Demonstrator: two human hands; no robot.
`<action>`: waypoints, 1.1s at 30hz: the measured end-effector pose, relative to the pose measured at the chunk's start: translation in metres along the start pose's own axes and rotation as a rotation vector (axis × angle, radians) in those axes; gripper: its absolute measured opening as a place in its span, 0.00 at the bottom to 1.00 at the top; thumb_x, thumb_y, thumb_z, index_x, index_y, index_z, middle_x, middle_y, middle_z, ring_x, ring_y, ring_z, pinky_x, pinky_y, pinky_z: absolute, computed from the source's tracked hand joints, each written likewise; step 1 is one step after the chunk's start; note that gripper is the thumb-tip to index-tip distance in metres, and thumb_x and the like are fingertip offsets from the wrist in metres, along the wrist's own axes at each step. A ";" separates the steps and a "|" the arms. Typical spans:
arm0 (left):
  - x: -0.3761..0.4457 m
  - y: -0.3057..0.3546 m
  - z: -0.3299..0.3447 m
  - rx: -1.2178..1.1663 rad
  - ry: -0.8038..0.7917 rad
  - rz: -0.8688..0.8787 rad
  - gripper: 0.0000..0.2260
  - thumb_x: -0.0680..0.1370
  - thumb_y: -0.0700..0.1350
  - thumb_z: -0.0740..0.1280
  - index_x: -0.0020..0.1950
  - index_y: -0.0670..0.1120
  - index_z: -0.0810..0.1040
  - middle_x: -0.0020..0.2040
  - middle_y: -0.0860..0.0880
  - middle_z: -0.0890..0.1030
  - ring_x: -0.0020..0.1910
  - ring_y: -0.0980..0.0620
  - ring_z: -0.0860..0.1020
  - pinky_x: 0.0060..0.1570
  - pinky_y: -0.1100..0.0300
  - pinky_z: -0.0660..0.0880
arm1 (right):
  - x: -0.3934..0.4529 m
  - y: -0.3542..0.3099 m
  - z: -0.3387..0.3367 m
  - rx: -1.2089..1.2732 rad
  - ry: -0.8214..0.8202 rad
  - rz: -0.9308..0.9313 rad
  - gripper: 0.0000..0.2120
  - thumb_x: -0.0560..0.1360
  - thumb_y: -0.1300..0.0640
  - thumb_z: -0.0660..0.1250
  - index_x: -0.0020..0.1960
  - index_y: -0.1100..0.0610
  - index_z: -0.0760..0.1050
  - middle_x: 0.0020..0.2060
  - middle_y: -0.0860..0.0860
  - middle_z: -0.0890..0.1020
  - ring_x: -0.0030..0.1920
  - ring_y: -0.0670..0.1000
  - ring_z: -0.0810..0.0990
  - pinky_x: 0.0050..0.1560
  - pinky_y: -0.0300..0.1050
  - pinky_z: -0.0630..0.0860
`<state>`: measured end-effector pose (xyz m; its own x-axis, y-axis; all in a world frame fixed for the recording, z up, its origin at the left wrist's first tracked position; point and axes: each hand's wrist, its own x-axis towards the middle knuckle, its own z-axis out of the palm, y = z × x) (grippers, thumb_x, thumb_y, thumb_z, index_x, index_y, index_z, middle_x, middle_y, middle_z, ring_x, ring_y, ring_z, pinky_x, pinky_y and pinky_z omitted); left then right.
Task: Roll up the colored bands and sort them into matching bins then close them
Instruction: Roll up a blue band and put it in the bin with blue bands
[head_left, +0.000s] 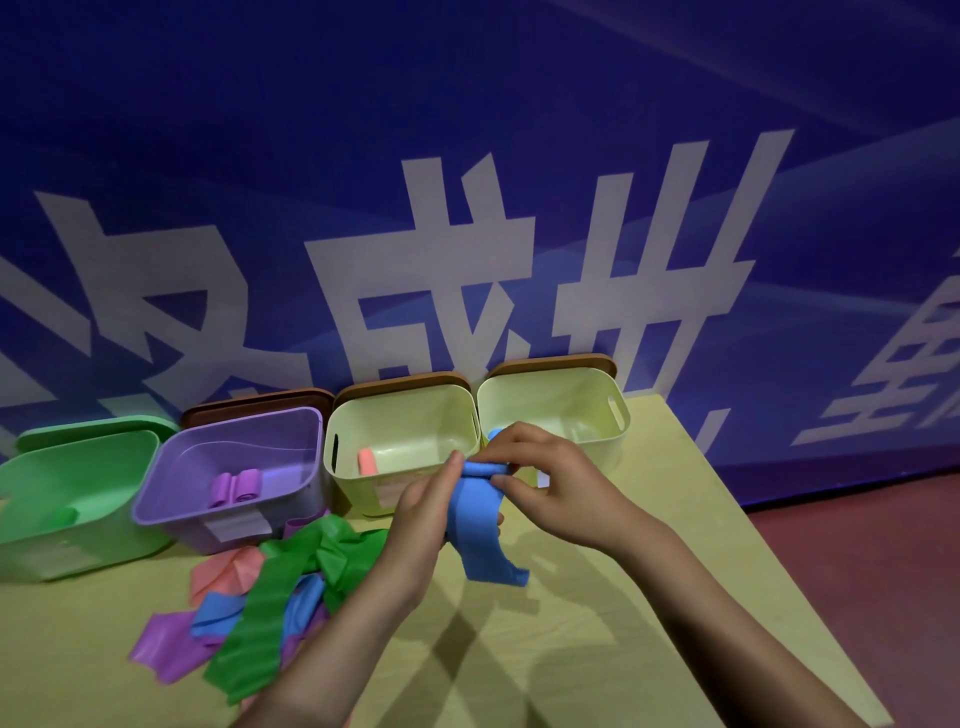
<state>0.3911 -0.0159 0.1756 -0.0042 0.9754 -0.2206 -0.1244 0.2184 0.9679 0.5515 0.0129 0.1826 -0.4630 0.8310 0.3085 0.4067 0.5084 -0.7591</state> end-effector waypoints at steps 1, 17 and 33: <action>0.002 -0.002 -0.002 -0.005 0.031 0.004 0.15 0.81 0.51 0.60 0.50 0.45 0.82 0.40 0.39 0.84 0.37 0.45 0.82 0.43 0.51 0.77 | -0.001 0.001 0.000 0.018 -0.027 0.024 0.15 0.76 0.62 0.63 0.60 0.53 0.80 0.51 0.48 0.79 0.52 0.45 0.77 0.54 0.36 0.73; 0.004 -0.011 -0.016 0.385 -0.085 0.218 0.10 0.78 0.53 0.62 0.45 0.50 0.80 0.42 0.48 0.82 0.42 0.58 0.76 0.46 0.63 0.71 | -0.007 0.001 0.027 0.494 0.115 0.378 0.06 0.72 0.64 0.72 0.40 0.56 0.78 0.33 0.47 0.80 0.35 0.44 0.77 0.40 0.39 0.74; -0.003 -0.003 -0.012 -0.055 -0.119 -0.035 0.20 0.71 0.59 0.69 0.51 0.43 0.81 0.41 0.37 0.81 0.37 0.44 0.80 0.44 0.48 0.76 | -0.001 -0.011 0.025 0.588 0.215 0.264 0.05 0.71 0.65 0.71 0.41 0.57 0.77 0.36 0.50 0.79 0.39 0.48 0.76 0.42 0.41 0.73</action>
<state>0.3798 -0.0197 0.1720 0.1188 0.9648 -0.2347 -0.1771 0.2532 0.9511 0.5275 0.0004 0.1762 -0.2149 0.9678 0.1309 -0.0398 0.1253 -0.9913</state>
